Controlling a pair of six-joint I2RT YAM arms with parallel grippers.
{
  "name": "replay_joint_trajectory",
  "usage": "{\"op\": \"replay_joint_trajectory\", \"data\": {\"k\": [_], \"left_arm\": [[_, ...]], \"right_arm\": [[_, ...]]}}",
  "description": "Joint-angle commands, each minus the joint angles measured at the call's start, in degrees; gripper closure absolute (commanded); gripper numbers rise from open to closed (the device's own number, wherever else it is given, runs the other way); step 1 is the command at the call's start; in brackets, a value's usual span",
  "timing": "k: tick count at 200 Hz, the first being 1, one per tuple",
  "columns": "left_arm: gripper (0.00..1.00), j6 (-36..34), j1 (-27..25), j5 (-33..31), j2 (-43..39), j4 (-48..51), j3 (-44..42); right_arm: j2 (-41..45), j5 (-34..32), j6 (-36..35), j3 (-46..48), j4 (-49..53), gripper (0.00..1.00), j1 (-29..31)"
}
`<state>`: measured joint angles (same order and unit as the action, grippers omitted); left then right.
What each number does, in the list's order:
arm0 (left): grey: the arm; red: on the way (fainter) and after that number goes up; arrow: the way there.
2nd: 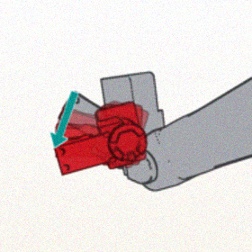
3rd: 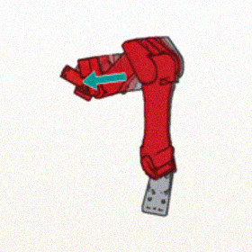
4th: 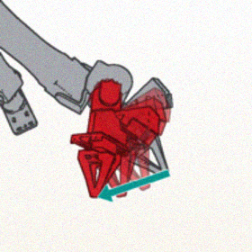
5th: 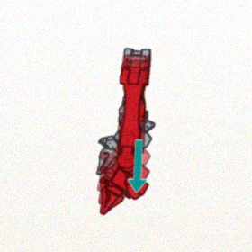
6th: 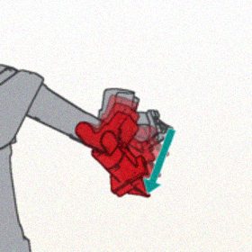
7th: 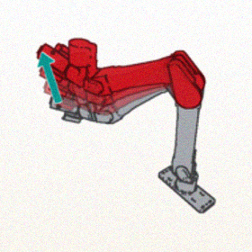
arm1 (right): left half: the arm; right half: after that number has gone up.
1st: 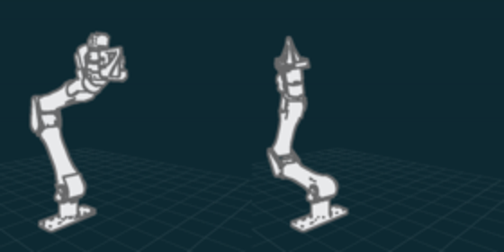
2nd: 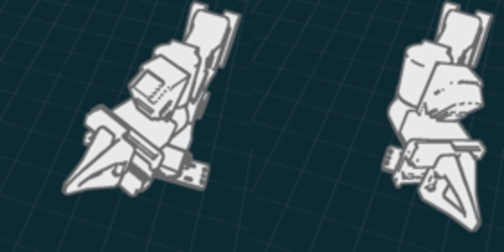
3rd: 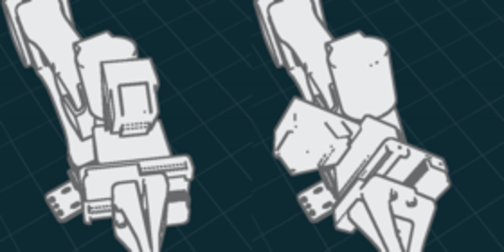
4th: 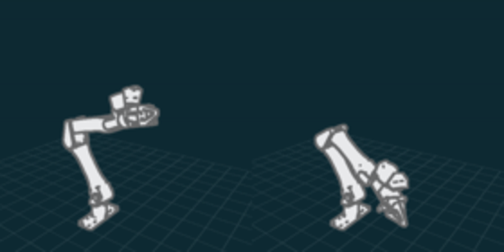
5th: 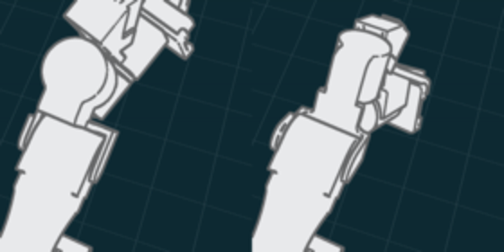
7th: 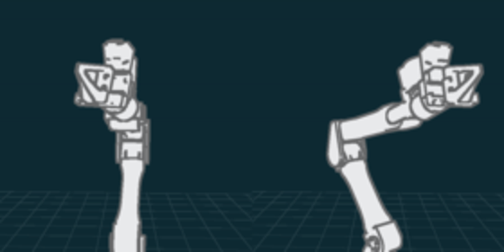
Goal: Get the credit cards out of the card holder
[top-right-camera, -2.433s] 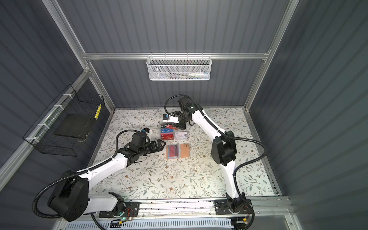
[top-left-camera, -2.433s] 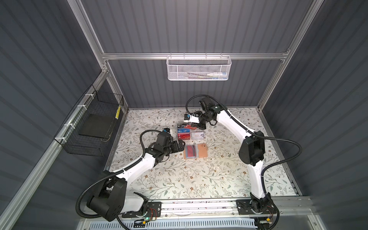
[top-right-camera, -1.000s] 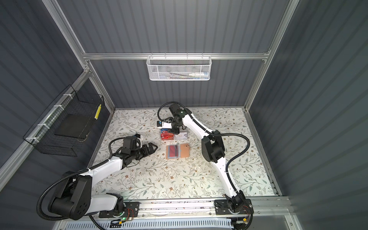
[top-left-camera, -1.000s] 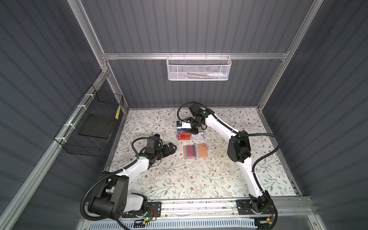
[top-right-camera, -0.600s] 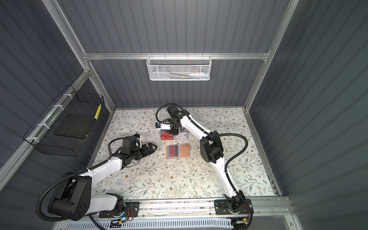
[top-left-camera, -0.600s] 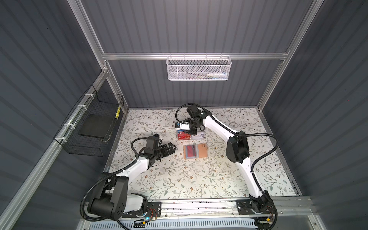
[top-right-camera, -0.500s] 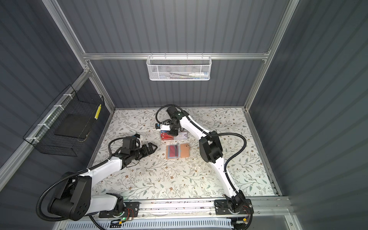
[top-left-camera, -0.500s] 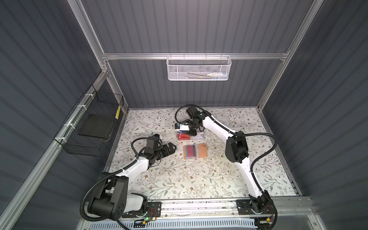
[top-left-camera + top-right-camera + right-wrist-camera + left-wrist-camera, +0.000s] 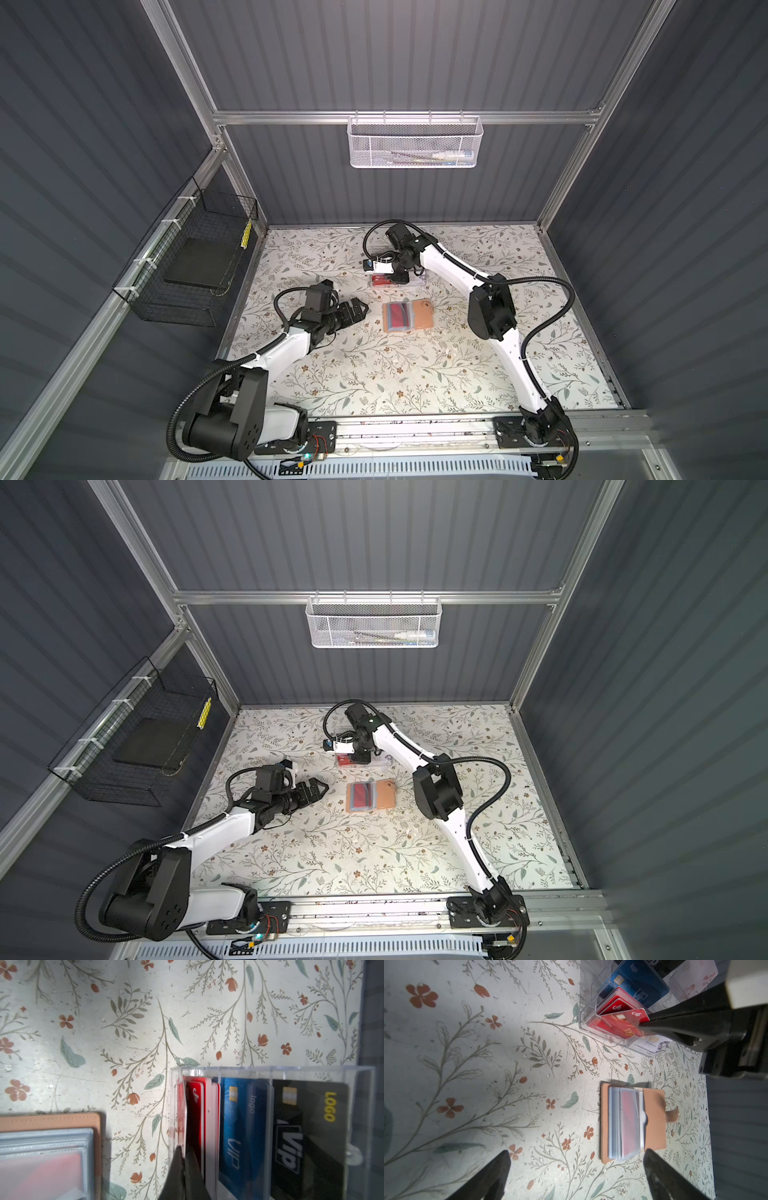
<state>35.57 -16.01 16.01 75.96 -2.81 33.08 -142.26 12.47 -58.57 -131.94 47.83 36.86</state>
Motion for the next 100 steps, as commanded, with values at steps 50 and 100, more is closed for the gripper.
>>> {"op": "replay_joint_trajectory", "data": {"k": [50, 100], "left_arm": [[0.00, -0.7, 0.5, 1.0, -1.2, -0.1, -0.8], [0.00, -0.7, 0.5, 1.2, -1.3, 0.0, -0.7]], "right_arm": [[-0.6, -3.7, -3.0, 0.2, 0.0, 1.00, 1.0], [-0.9, -5.4, -3.1, 1.5, -1.5, 0.99, 1.8]]}}
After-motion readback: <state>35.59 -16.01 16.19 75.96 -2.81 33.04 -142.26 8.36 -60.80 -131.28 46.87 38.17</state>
